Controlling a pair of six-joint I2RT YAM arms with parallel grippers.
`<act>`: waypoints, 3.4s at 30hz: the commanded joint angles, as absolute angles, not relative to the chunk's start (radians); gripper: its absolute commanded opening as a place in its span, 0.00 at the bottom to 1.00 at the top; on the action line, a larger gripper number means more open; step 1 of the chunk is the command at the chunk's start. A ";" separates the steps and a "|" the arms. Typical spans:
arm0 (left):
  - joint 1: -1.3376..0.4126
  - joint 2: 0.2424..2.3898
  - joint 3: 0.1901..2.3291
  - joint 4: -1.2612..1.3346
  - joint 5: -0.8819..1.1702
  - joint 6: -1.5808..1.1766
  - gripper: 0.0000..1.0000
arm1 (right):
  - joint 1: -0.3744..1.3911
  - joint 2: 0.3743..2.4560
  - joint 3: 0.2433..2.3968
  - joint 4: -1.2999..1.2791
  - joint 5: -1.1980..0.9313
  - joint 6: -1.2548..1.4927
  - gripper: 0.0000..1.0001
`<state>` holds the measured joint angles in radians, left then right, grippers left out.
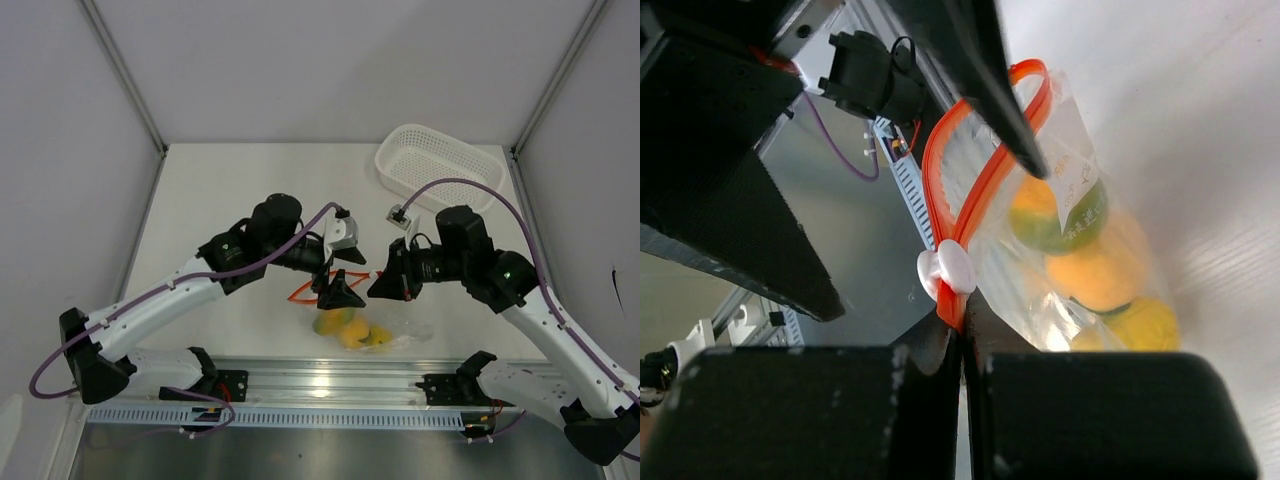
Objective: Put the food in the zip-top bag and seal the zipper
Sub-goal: Zip the zipper food storage bag at the center of the board.
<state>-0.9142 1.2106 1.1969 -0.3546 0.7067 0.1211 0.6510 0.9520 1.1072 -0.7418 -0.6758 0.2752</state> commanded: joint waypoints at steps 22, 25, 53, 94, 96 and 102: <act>-0.830 1.286 1.134 -0.331 0.802 -0.069 0.00 | 0.664 0.908 1.123 -0.718 -0.551 0.187 0.25; -0.824 1.253 1.105 -0.292 0.808 -0.090 0.01 | 0.664 0.878 1.098 -0.667 -0.555 0.193 0.25; -0.807 1.100 1.042 -0.173 0.772 -0.184 0.66 | 0.623 0.833 0.965 -0.419 -0.663 0.311 0.00; -0.842 1.193 1.012 0.190 0.933 -0.218 0.39 | 0.634 0.830 0.962 -0.374 -0.762 0.354 0.00; -0.842 1.200 1.012 0.177 0.928 -0.218 0.33 | 0.634 0.830 0.963 -0.373 -0.759 0.357 0.00; -0.841 1.212 1.032 0.124 0.900 -0.213 0.16 | 0.635 0.821 0.989 -0.379 -0.753 0.357 0.00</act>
<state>-0.8375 1.2060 1.0134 0.1406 0.8928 -0.2337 0.6312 0.8330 0.9466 -0.4282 -0.7605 0.3485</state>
